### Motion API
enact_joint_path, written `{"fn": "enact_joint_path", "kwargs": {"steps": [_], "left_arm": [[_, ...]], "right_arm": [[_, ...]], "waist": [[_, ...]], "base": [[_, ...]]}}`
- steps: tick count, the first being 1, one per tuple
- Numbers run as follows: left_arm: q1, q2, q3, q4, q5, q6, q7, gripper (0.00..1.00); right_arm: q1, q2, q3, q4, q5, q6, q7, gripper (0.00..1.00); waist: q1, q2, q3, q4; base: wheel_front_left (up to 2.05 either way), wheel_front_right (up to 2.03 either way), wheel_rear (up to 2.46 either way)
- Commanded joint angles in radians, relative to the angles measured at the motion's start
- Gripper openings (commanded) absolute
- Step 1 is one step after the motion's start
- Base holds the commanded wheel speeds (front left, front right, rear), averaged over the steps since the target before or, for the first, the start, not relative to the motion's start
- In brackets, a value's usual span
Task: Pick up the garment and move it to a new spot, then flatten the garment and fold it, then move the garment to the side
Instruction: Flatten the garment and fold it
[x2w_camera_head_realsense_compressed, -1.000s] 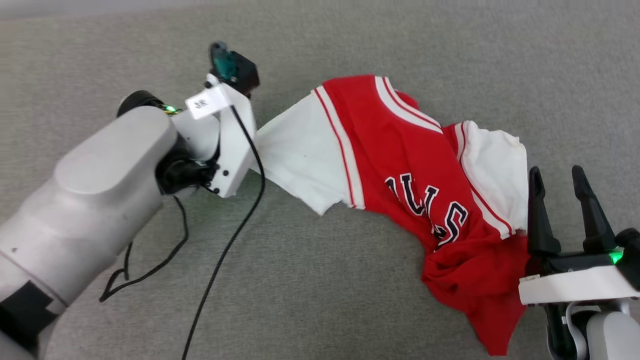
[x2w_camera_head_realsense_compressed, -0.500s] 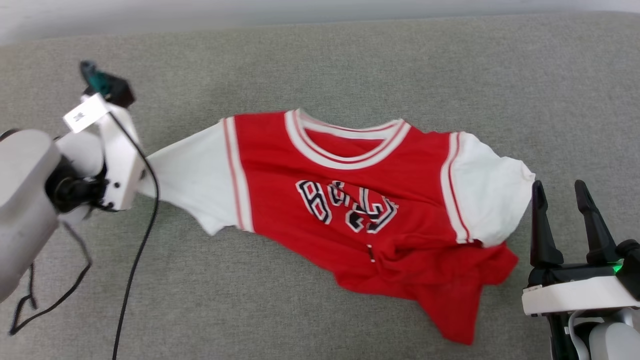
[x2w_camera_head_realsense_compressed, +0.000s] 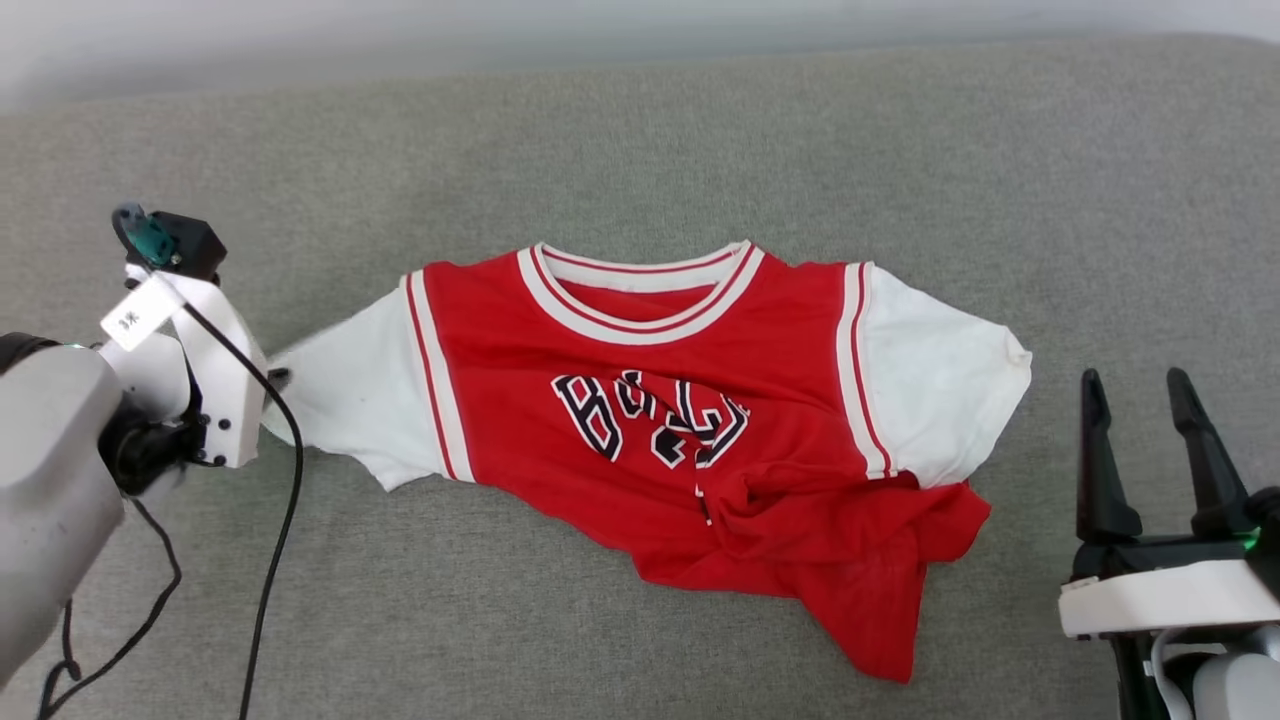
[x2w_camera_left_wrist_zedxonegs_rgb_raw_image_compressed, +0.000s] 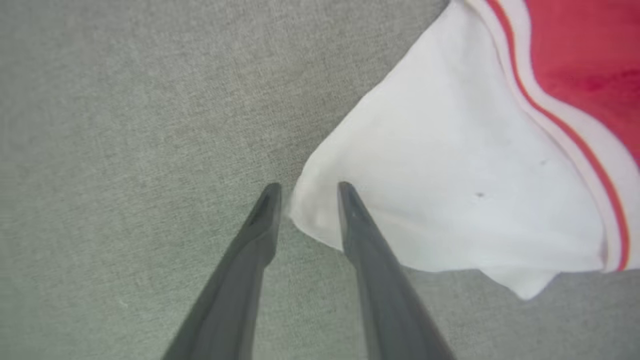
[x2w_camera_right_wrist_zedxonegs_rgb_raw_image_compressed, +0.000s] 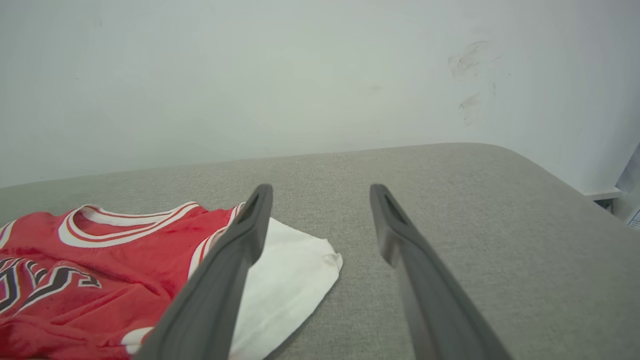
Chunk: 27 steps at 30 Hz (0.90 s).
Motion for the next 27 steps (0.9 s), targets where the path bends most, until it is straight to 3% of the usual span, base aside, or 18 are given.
{"fn": "enact_joint_path", "kwargs": {"steps": [1, 7, 11, 14, 17, 21, 24, 27], "left_arm": [[0.011, -0.005, 0.004, -0.004, 0.017, -0.001, -0.049, 1.00], [0.053, -0.026, 0.037, -0.040, 0.077, 0.032, -0.338, 1.00], [0.106, -0.038, 0.070, -0.088, 0.107, 0.108, -0.537, 1.00], [0.160, -0.052, 0.111, -0.131, 0.106, 0.180, -0.650, 1.00], [0.217, -0.059, 0.164, -0.181, 0.132, 0.252, -0.682, 1.00], [0.325, -0.080, 0.326, -0.321, 0.251, 0.346, -0.686, 1.00], [0.395, -0.095, 0.402, -0.396, 0.326, 0.381, -0.685, 1.00], [0.488, -0.122, 0.510, -0.498, 0.431, 0.422, -0.685, 1.00]], "right_arm": [[0.011, 0.001, -0.011, -0.006, -0.006, -0.001, -0.002, 1.00], [0.003, 0.001, -0.059, -0.030, -0.058, -0.001, -0.002, 1.00], [-0.036, -0.001, -0.097, -0.056, -0.104, -0.001, -0.002, 1.00], [-0.075, -0.043, -0.112, -0.057, -0.120, -0.001, -0.002, 1.00], [-0.126, -0.095, -0.111, -0.052, -0.123, -0.001, -0.002, 1.00], [-0.196, -0.184, -0.079, 0.003, -0.110, -0.001, -0.002, 1.00], [-0.231, -0.235, -0.035, 0.057, -0.098, -0.001, -0.002, 1.00], [-0.300, -0.325, 0.057, 0.155, -0.069, -0.001, 0.016, 1.00]], "waist": [[0.0000, 0.0000, -0.025, 0.009], [0.0000, 0.0000, -0.090, 0.042], [0.0000, 0.0000, -0.118, 0.060], [0.0000, 0.0000, -0.130, 0.075], [0.0000, 0.0000, -0.135, 0.086], [0.0000, 0.0000, -0.137, 0.101], [0.0000, 0.0000, -0.137, 0.104], [0.0000, 0.0000, -0.132, 0.111]], "base": [[0.00, 0.00, 0.00], [0.00, 0.00, 0.00], [0.00, 0.00, 0.00], [0.00, 0.00, 0.00], [0.00, 0.00, 0.00], [0.00, 0.00, 0.00], [0.00, 0.00, 0.00], [0.00, 0.00, 0.00]]}}
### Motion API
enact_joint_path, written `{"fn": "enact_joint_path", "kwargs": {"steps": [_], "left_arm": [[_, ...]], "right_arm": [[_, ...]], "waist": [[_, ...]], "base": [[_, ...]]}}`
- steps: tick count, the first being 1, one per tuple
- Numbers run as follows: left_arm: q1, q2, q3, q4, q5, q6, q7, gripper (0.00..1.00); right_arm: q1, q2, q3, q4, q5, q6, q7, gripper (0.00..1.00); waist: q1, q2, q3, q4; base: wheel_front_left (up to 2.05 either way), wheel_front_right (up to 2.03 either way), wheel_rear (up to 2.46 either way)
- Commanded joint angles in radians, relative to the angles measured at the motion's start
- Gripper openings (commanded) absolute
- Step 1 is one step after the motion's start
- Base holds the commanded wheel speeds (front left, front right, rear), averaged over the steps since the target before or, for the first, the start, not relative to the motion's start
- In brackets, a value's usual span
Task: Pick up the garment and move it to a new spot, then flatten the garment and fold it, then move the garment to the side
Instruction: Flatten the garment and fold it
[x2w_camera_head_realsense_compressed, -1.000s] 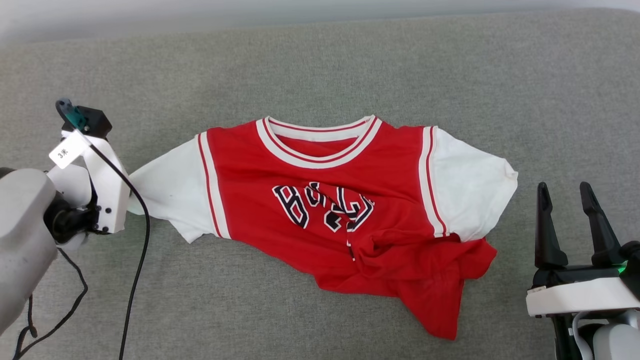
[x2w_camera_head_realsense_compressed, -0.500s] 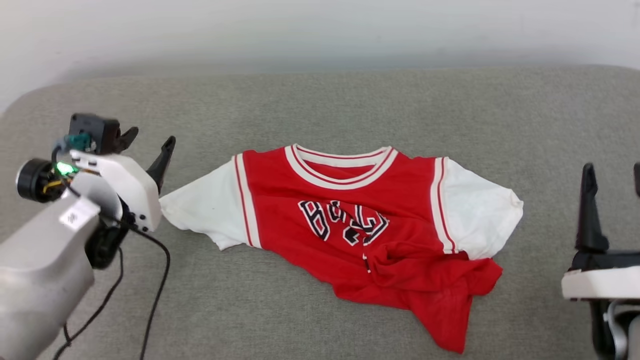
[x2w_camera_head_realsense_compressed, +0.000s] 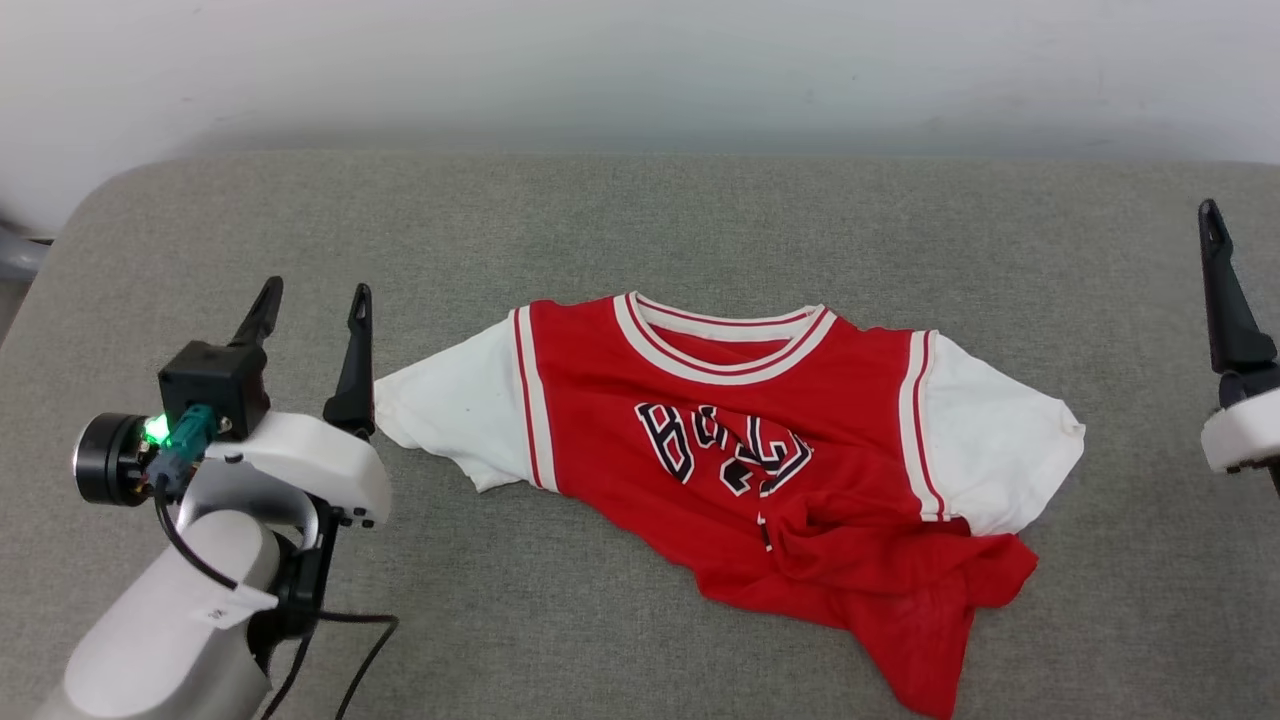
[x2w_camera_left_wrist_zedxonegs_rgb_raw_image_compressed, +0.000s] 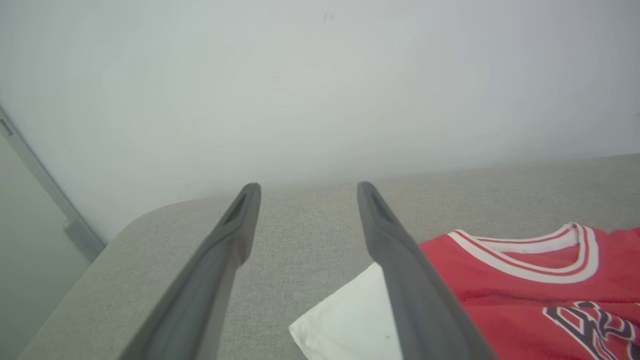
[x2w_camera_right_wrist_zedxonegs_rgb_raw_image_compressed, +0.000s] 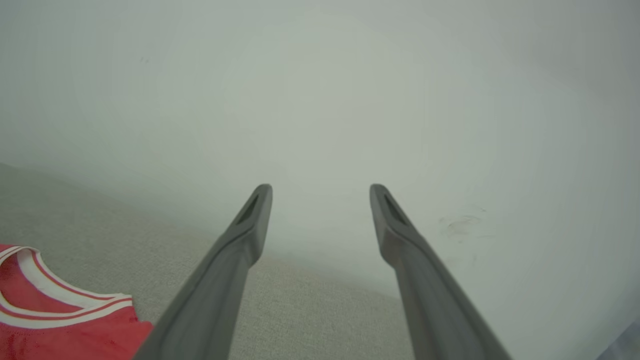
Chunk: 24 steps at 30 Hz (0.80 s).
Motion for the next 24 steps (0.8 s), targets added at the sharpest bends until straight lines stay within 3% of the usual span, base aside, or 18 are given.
{"fn": "enact_joint_path", "kwargs": {"steps": [1, 7, 15, 20, 24], "left_arm": [[0.012, -0.005, 0.005, -0.011, 0.011, 0.006, -0.002, 1.00], [0.162, -0.074, 0.173, -0.140, 0.174, 0.034, -0.002, 1.00], [0.255, -0.177, 0.298, -0.188, 0.306, -0.018, -0.002, 1.00], [0.244, -0.236, 0.350, -0.190, 0.366, -0.066, -0.002, 1.00], [0.223, -0.278, 0.381, -0.180, 0.410, -0.103, -0.002, 1.00]], "right_arm": [[-0.019, -0.009, 0.008, 0.003, 0.012, -0.001, 0.012, 1.00], [-0.127, -0.185, 0.254, 0.073, 0.172, -0.001, 0.261, 1.00], [-0.203, -0.389, 0.548, 0.031, 0.506, -0.001, 0.717, 1.00], [-0.240, -0.453, 0.626, 0.032, 0.637, -0.001, 0.923, 1.00], [-0.275, -0.459, 0.657, 0.062, 0.667, -0.001, 0.988, 1.00]], "waist": [[0.0000, -0.0001, 0.001, 0.002], [0.0000, -0.0001, 0.022, 0.019], [0.0000, -0.0001, 0.085, 0.048], [0.0000, -0.0001, 0.142, 0.070], [0.0000, -0.0001, 0.184, 0.086]], "base": [[0.00, 0.00, 0.00], [0.00, 0.00, 0.00], [0.00, 0.00, 0.00], [0.00, 0.00, 0.00], [0.00, 0.00, 0.00]]}}
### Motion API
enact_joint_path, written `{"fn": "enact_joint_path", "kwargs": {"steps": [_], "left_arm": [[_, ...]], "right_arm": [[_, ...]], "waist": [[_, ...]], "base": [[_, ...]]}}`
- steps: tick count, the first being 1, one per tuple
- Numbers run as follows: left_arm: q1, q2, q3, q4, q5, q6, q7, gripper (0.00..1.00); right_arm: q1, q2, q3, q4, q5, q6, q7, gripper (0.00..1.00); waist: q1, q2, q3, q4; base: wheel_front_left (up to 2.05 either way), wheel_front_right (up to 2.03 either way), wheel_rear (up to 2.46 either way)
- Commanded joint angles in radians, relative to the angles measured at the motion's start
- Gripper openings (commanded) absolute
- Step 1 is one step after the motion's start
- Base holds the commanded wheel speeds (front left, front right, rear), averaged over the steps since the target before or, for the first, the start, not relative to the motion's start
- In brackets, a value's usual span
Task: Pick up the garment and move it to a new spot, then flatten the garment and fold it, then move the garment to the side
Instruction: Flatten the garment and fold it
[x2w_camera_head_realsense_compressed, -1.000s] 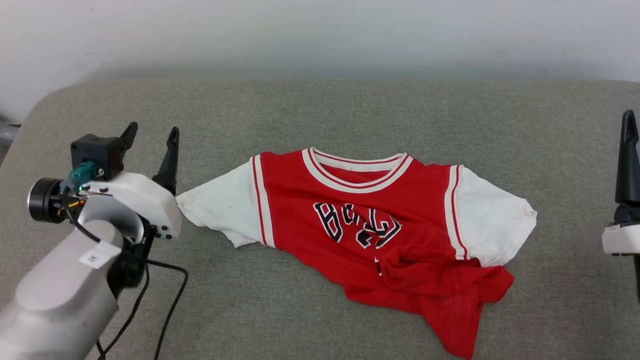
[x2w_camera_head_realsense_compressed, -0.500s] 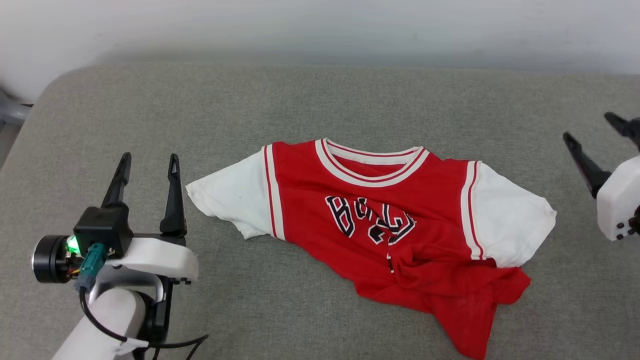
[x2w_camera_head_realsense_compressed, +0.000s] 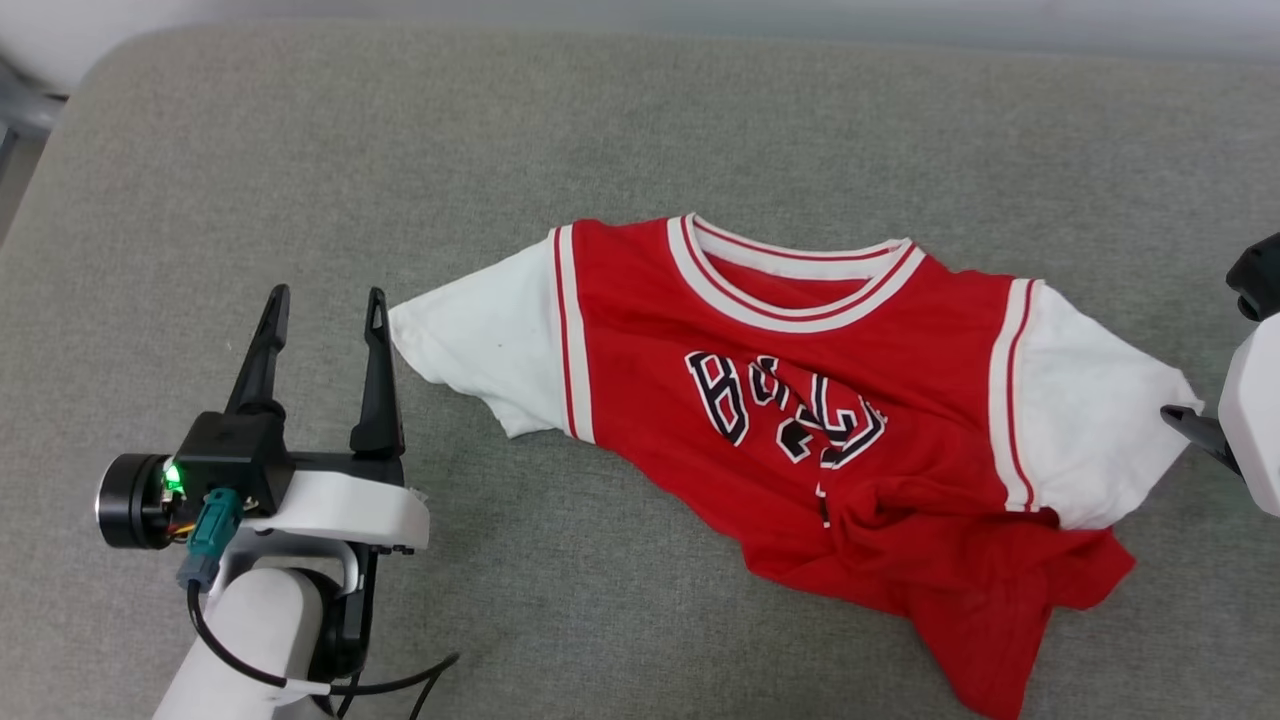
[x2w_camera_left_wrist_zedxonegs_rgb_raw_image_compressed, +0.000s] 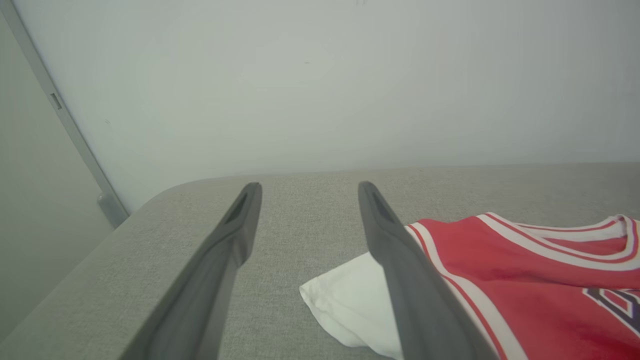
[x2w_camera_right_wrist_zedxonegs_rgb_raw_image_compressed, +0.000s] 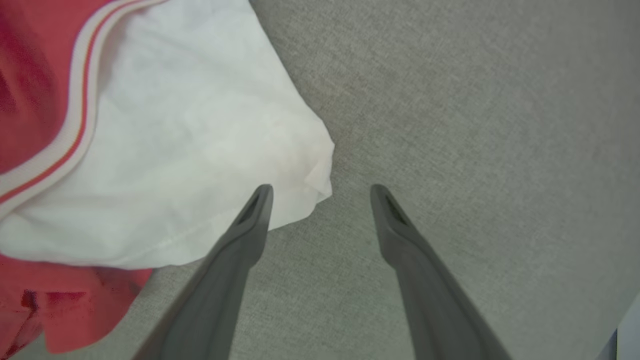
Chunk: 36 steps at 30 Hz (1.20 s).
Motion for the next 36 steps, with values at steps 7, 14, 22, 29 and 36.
{"fn": "enact_joint_path", "kwargs": {"steps": [7, 14, 22, 29, 36], "left_arm": [[-0.035, -0.057, 0.048, 0.017, 0.058, -0.052, -0.003, 1.00], [-0.037, -0.093, 0.099, 0.034, 0.100, -0.095, -0.003, 1.00], [-0.081, -0.077, 0.148, 0.080, 0.132, -0.160, -0.003, 1.00], [-0.195, -0.013, 0.143, 0.182, 0.137, -0.248, 0.004, 1.00], [-0.377, 0.079, 0.090, 0.249, 0.105, -0.336, 0.176, 1.00]], "right_arm": [[-0.010, 0.039, 0.069, 0.061, 0.026, -0.001, 0.045, 1.00], [0.016, 0.046, 0.137, 0.084, 0.051, 0.002, 0.022, 0.00], [-0.104, 0.001, 0.104, 0.074, 0.018, -0.001, -0.171, 0.00], [-0.128, -0.039, 0.096, 0.056, 0.043, -0.001, -0.233, 0.00], [-0.108, -0.055, 0.089, 0.034, 0.049, -0.001, -0.264, 0.00]], "waist": [[-0.0001, 0.0000, 0.063, 0.029], [-0.0001, 0.0000, 0.067, 0.019], [-0.0001, 0.0000, 0.015, -0.015], [-0.0001, 0.0000, -0.013, -0.040], [-0.0001, 0.0000, 0.001, -0.064]], "base": [[0.00, 0.00, 0.00], [0.00, 0.00, 0.00], [0.00, 0.00, 0.00], [0.00, 0.00, 0.00], [0.00, 0.00, 0.00]]}}
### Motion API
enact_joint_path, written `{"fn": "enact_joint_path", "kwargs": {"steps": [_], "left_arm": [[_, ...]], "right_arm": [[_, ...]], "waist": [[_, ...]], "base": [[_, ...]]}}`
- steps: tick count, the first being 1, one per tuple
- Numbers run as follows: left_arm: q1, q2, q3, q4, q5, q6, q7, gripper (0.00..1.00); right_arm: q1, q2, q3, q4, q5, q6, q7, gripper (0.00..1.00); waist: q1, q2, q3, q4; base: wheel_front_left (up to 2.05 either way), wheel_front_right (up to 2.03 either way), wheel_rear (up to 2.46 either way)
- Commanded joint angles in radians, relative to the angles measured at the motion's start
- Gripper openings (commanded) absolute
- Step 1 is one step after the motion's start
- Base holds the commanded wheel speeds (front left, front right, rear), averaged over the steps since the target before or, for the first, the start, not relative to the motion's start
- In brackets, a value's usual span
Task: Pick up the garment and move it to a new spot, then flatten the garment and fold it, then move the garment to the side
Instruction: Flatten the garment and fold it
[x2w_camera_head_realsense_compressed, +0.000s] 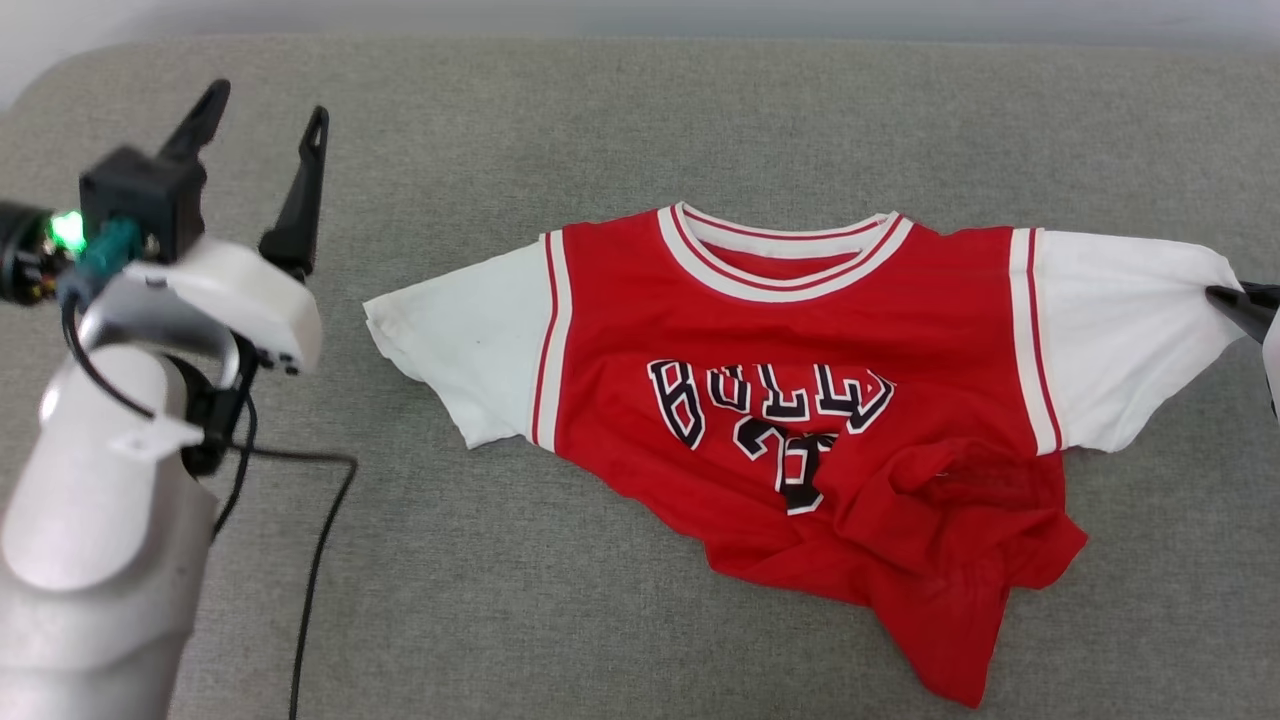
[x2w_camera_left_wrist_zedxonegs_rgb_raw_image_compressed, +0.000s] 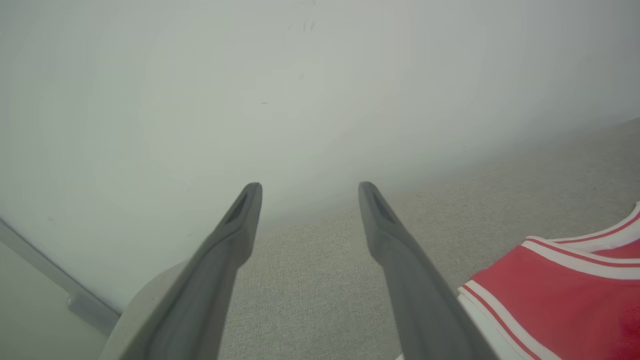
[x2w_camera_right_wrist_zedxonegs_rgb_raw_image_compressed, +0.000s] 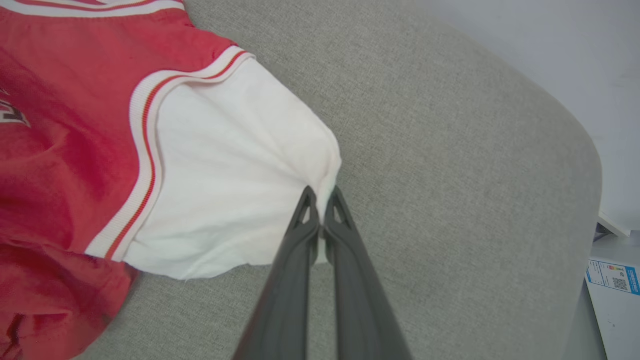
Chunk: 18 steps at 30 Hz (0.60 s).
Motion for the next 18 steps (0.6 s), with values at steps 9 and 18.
{"fn": "enact_joint_path", "kwargs": {"steps": [9, 18], "left_arm": [[-0.241, 0.171, -0.286, 0.015, -0.270, -0.030, 0.536, 1.00], [-0.356, 0.286, -0.463, 0.015, -0.574, -0.030, 0.920, 1.00]], "right_arm": [[0.018, 0.014, -0.015, -0.015, -0.011, -0.001, -0.021, 0.00], [0.000, 0.028, -0.023, -0.025, -0.019, -0.001, -0.019, 0.00]], "waist": [[0.0000, -0.0001, 0.042, -0.024], [0.0000, -0.0001, 0.081, -0.039]], "base": [[0.00, 0.00, 0.00], [0.00, 0.00, 0.00]]}}
